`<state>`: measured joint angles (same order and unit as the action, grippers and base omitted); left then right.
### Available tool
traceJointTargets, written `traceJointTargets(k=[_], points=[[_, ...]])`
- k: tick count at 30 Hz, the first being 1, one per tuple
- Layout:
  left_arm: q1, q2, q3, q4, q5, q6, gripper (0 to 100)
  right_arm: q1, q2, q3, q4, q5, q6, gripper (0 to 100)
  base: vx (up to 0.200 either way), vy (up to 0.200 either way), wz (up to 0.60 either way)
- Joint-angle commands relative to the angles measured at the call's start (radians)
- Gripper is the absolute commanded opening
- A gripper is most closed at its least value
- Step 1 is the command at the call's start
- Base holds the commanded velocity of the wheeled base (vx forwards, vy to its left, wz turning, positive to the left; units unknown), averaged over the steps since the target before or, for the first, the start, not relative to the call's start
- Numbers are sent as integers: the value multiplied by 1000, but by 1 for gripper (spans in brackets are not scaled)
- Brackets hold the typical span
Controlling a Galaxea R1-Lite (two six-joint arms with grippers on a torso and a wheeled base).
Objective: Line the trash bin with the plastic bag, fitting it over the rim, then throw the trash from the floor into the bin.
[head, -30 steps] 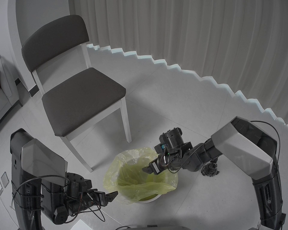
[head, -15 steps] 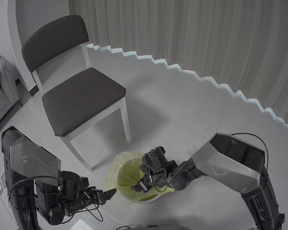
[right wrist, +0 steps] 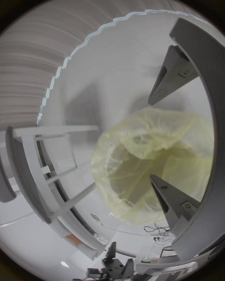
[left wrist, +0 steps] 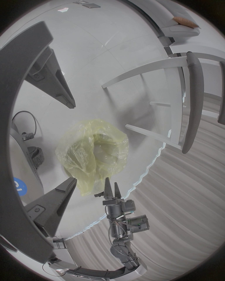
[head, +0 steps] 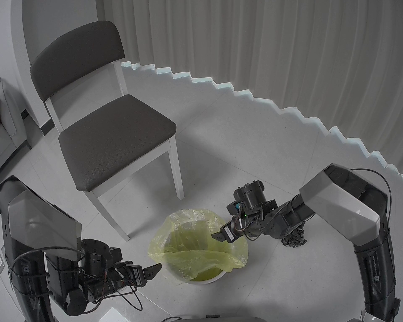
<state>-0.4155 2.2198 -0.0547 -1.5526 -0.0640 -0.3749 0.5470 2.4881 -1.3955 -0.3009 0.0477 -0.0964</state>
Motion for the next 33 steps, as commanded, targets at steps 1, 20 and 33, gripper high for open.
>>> traceJointTargets(k=[1, 20, 33], points=[[-8, -2, 1, -18, 0, -1, 100, -21, -26, -3, 0, 1, 0, 100, 0, 0, 0], [-9, -8, 3, -18, 0, -1, 100, -85, 78, -60, 25, -19, -31, 100, 0, 0, 0], [-11, -8, -1, -18, 0, -2, 100, -56, -23, -20, 19, -17, -29, 100, 0, 0, 0]])
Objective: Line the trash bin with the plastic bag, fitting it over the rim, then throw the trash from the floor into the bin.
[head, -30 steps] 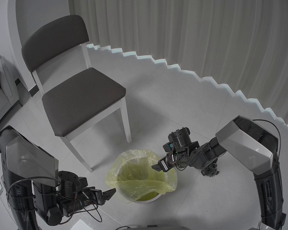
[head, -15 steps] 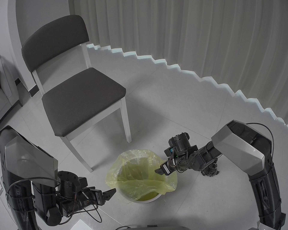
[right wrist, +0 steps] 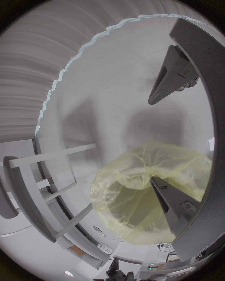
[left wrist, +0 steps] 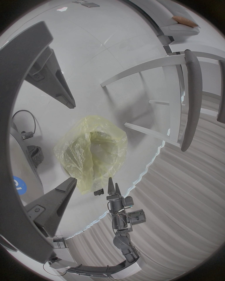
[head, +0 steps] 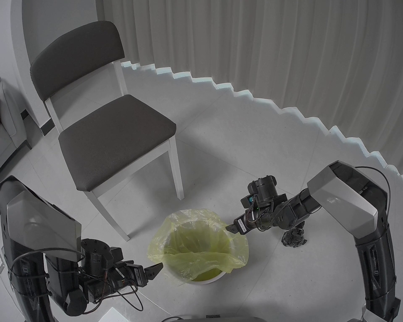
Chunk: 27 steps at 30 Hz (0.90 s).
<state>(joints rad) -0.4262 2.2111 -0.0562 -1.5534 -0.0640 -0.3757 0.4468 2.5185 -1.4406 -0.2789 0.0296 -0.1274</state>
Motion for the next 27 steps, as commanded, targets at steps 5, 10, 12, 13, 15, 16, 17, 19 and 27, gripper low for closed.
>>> traceJointTargets(k=[5, 10, 12, 13, 15, 16, 17, 19, 27], points=[[0, -4, 2, -17, 0, 0, 100, 148, -102, 59, -9, 3, -1, 100, 0, 0, 0], [1, -30, 22, -17, 0, -8, 100, 237, -89, 43, -9, 1, -1, 100, 0, 0, 0], [0, -39, 27, -17, 1, -17, 100, 247, -67, 32, -8, 1, -3, 100, 0, 0, 0], [0, -57, 35, -17, 0, -25, 100, 256, -33, 19, -9, 1, -3, 100, 0, 0, 0], [1, -65, 41, -17, 0, -26, 100, 259, -6, 0, -9, 0, -3, 100, 0, 0, 0], [1, -68, 42, -17, 0, -26, 100, 262, 5, -4, -8, -2, -3, 100, 0, 0, 0], [1, -71, 45, -17, 0, -26, 100, 263, 17, -11, -9, -2, -3, 100, 0, 0, 0], [1, -74, 47, -17, 0, -26, 100, 263, 31, -23, -8, -8, -4, 100, 0, 0, 0], [1, -77, 47, -17, 0, -28, 100, 263, 65, -24, -6, -73, -92, 100, 0, 0, 0]])
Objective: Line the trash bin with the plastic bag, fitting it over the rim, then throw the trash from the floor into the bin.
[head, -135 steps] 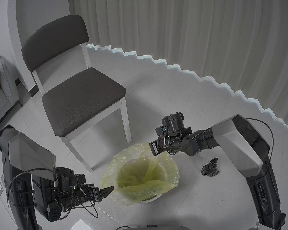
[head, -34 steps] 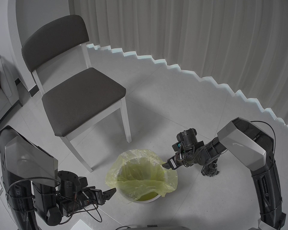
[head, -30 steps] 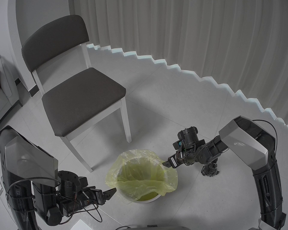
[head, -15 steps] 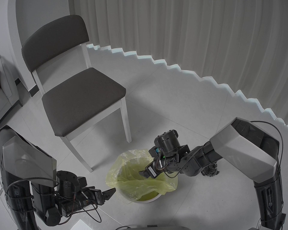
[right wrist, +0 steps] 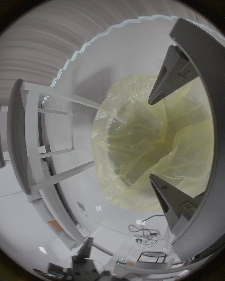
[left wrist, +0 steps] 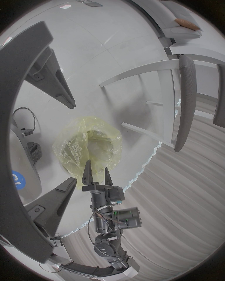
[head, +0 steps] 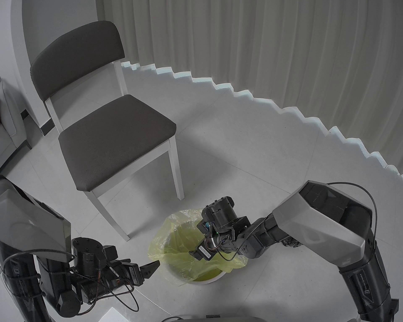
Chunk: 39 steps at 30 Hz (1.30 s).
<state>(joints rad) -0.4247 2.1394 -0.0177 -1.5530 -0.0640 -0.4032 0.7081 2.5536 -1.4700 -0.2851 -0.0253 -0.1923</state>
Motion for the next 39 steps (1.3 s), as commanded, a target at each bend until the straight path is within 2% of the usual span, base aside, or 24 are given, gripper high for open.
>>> traceJointTargets(k=[1, 8, 9, 13, 22, 25, 39], points=[[0, -6, 8, -18, 0, 0, 100, 8, 30, 10, 0, -21, -33, 100, 0, 0, 0], [0, -6, 8, -18, 0, 0, 100, 62, 17, 40, -3, -22, -35, 100, 0, 0, 0], [0, -7, 10, -18, 1, 0, 100, 102, 11, 71, -3, -22, -35, 100, 0, 0, 0], [-2, -7, 12, -18, 1, 0, 100, 151, 4, 111, -3, -21, -35, 100, 0, 0, 0], [-2, -18, 18, -18, 0, -14, 100, 214, -12, 191, -3, -13, -16, 100, 0, 0, 0], [-2, -21, 18, -18, 1, -16, 100, 198, -19, 185, -3, -15, -15, 100, 0, 0, 0], [-13, -18, 16, -18, 1, -17, 100, 30, -139, 154, -6, -7, 19, 100, 0, 0, 0]])
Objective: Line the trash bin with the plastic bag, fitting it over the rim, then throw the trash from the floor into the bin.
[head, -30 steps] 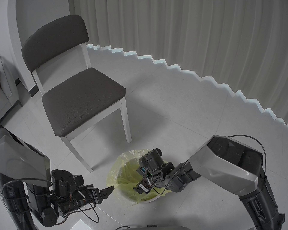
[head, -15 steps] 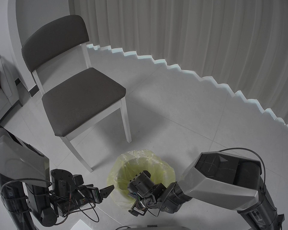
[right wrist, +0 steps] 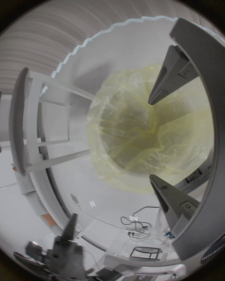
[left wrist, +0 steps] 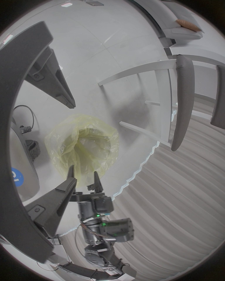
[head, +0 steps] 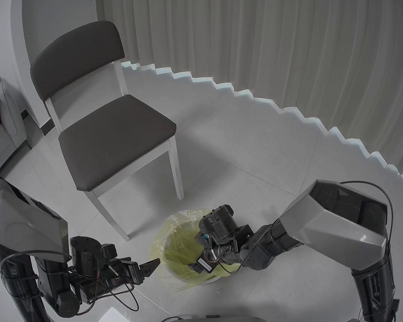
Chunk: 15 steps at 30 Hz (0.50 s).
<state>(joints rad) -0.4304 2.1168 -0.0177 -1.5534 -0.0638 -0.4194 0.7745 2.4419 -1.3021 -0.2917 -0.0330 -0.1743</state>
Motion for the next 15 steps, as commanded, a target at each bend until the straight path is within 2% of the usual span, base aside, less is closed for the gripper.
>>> traceJointTargets(k=[1, 10, 15], points=[[-7, 5, 16, -17, 1, -1, 100, -37, -27, -14, 0, 1, 1, 100, 0, 0, 0], [-16, 0, 18, -17, 1, -6, 100, -84, 92, -46, -1, -12, -53, 100, 0, 0, 0], [-16, 9, 12, -17, 1, -7, 100, -67, 80, 46, -15, -12, -83, 100, 0, 0, 0]])
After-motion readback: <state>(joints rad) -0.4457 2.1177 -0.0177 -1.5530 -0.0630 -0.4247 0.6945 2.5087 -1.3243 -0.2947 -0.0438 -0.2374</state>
